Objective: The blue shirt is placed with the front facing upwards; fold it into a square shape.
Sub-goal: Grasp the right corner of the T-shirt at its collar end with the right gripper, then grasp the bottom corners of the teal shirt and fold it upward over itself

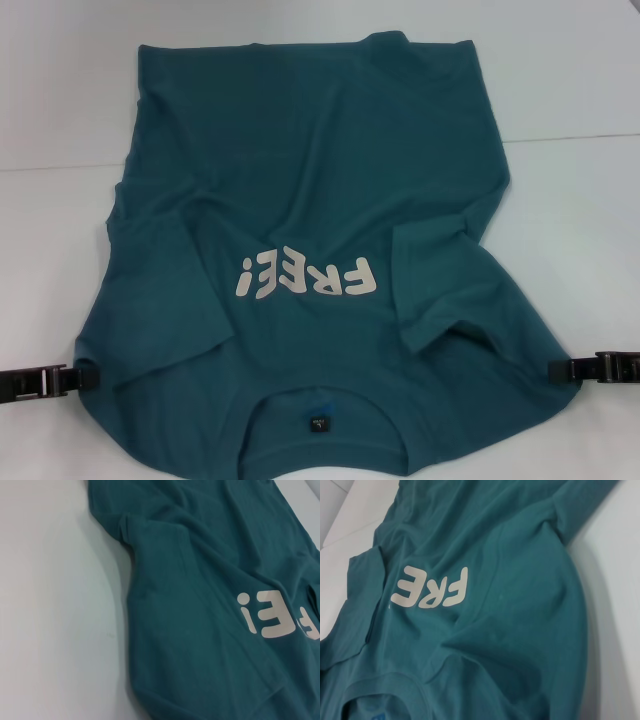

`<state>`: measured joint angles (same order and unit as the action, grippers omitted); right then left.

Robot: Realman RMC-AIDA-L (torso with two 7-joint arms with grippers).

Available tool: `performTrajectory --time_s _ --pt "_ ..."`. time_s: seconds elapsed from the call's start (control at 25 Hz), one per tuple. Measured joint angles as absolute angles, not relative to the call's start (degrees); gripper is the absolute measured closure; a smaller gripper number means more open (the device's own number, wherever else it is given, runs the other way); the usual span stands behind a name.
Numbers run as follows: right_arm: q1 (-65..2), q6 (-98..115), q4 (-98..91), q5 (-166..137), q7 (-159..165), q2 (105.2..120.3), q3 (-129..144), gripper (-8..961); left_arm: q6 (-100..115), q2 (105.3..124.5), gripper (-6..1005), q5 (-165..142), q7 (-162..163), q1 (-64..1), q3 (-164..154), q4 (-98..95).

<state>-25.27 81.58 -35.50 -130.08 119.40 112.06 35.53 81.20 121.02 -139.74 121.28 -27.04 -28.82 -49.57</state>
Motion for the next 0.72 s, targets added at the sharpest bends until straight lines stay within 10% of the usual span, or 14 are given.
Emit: performTrajectory --time_s 0.4,0.72 --pt "-24.92 81.47 -34.95 -129.86 118.23 112.06 34.93 930 81.26 120.94 911 -139.74 121.42 -27.25 -28.83 -49.57" --pt "-23.17 85.02 -34.22 -129.63 114.73 112.06 31.25 930 83.72 120.19 907 -140.44 123.94 -26.83 -28.83 -50.73"
